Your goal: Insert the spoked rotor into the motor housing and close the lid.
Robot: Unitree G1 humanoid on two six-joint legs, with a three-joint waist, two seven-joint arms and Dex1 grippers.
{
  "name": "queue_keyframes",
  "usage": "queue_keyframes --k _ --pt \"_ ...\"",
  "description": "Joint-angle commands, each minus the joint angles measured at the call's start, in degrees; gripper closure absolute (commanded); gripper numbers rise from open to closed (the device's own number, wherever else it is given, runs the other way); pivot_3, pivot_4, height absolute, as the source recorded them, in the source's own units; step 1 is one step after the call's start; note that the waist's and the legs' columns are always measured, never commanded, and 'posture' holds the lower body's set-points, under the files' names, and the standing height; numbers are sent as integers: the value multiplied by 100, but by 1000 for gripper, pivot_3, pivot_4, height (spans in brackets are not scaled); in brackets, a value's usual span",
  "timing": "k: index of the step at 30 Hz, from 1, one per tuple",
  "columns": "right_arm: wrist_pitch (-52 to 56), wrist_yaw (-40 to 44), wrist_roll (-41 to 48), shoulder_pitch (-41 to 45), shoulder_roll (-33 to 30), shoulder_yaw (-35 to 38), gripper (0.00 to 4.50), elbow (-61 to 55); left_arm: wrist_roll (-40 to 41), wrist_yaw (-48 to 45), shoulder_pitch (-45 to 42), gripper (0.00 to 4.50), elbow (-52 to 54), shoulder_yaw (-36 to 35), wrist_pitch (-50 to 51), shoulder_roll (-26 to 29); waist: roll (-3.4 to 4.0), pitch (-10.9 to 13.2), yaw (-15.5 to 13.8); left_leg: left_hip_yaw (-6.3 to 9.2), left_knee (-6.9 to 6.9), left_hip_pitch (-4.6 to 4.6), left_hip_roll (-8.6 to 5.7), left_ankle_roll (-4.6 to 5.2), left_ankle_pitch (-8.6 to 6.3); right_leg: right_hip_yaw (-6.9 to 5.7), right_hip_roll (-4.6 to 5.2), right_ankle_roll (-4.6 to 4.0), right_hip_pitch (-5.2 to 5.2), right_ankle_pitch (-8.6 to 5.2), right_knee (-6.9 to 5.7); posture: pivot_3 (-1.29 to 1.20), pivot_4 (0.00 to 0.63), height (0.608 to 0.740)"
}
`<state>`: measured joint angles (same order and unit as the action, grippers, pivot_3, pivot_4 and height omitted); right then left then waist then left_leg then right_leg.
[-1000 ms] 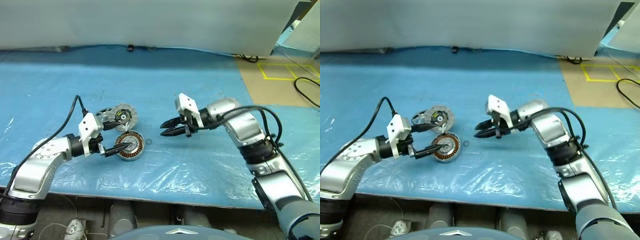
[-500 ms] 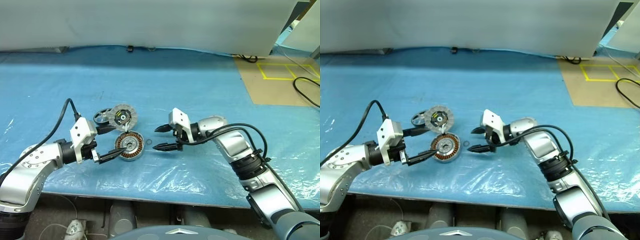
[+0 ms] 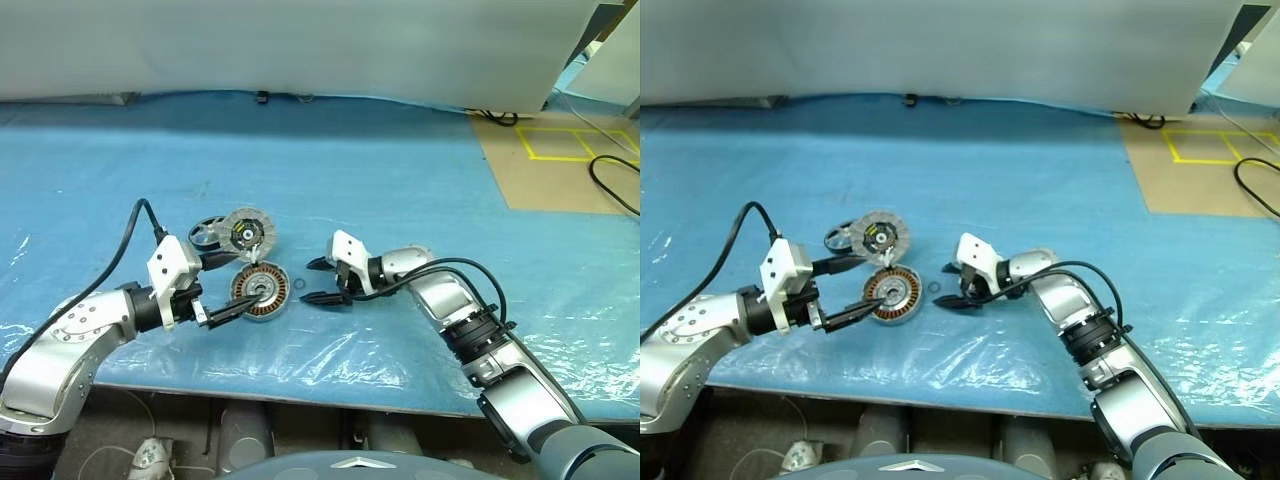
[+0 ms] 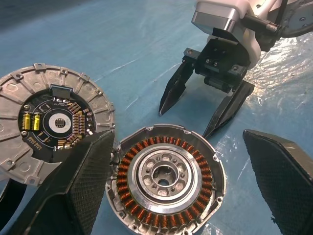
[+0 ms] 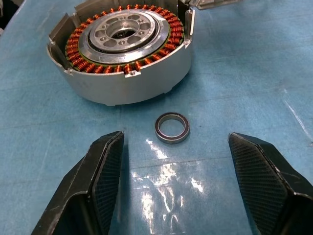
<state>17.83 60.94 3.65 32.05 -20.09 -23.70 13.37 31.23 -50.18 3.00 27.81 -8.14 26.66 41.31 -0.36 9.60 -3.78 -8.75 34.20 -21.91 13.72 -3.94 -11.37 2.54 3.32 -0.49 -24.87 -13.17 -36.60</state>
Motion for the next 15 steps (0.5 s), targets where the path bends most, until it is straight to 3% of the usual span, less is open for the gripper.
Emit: queue_keyframes --k 1,15 --pt "237 -23 134 43 150 93 901 -9 -40 14 -137 35 73 74 -116 -34 0 0 1 0 0 1 1 0 0 0 0 0 0 0 0 0 150 740" --pt "264 -291 69 37 417 119 901 110 -149 -159 -332 35 -263 71 -307 33 0 0 21 0 0 2 1 0 0 1 0 0 1 0 -2 0 150 740"
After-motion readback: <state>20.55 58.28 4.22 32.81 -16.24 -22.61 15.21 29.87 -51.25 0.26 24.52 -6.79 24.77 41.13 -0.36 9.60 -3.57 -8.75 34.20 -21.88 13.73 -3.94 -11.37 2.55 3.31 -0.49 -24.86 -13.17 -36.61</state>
